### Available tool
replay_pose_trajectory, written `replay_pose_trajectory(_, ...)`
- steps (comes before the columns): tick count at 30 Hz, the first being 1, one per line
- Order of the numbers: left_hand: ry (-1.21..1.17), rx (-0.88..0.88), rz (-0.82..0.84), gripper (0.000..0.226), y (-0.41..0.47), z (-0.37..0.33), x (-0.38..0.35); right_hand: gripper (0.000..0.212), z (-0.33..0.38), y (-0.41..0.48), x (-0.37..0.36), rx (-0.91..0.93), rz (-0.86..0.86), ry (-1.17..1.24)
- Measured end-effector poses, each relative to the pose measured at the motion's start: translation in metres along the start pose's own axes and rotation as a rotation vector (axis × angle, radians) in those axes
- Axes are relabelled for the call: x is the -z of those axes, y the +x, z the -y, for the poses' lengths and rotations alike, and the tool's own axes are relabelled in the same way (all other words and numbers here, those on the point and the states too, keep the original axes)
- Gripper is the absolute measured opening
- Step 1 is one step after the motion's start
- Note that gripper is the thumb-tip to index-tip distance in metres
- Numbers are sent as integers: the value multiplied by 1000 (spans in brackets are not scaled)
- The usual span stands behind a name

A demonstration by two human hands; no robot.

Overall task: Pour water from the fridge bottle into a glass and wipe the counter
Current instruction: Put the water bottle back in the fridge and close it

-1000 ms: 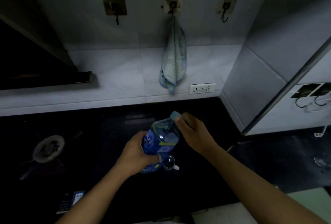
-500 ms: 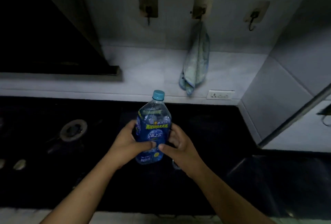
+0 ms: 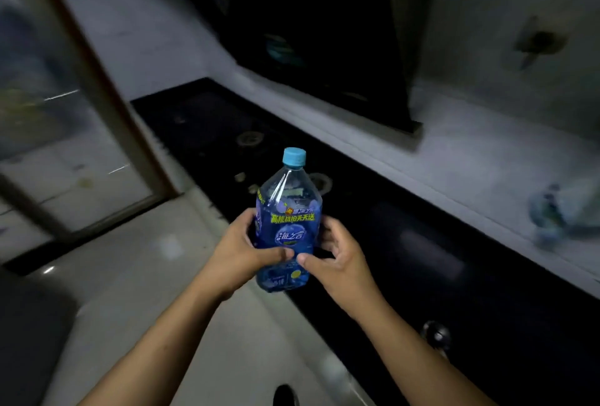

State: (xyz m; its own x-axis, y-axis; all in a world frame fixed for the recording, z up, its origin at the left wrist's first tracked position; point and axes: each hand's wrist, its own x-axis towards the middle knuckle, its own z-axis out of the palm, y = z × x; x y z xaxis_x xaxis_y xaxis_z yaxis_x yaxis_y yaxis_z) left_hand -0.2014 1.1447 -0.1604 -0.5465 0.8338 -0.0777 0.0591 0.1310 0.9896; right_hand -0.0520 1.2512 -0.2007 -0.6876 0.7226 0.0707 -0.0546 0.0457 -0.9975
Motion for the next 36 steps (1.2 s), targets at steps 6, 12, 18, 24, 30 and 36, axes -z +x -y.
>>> replay_pose_trajectory(6, 15, 31, -309, 64, -82, 2, 96, 59, 12, -3, -111, 56, 305, 17)
replay_pose_trajectory(12, 26, 27, -585, 63, -170, 14, 193, 55, 27, -21, -239, 112, 578, -49)
replay_pose_trajectory(18, 35, 57, -768, 66, -249, 36, 310, 57, 36, -49, -384, 130, 743, -56)
replay_pose_trajectory(24, 53, 62, -878, 61, -320, 50, 431, 59, 47, -84, -529, 143, 857, 2)
replay_pose_trajectory(30, 44, 80, -962, 69, -370, 59, 525, 61, 58, -104, -639, 131, 967, 20)
replay_pose_trajectory(36, -10, 93, -1074, 80, -391, 77, 600, 60, 56, -98, -732, 133, 1068, 24)
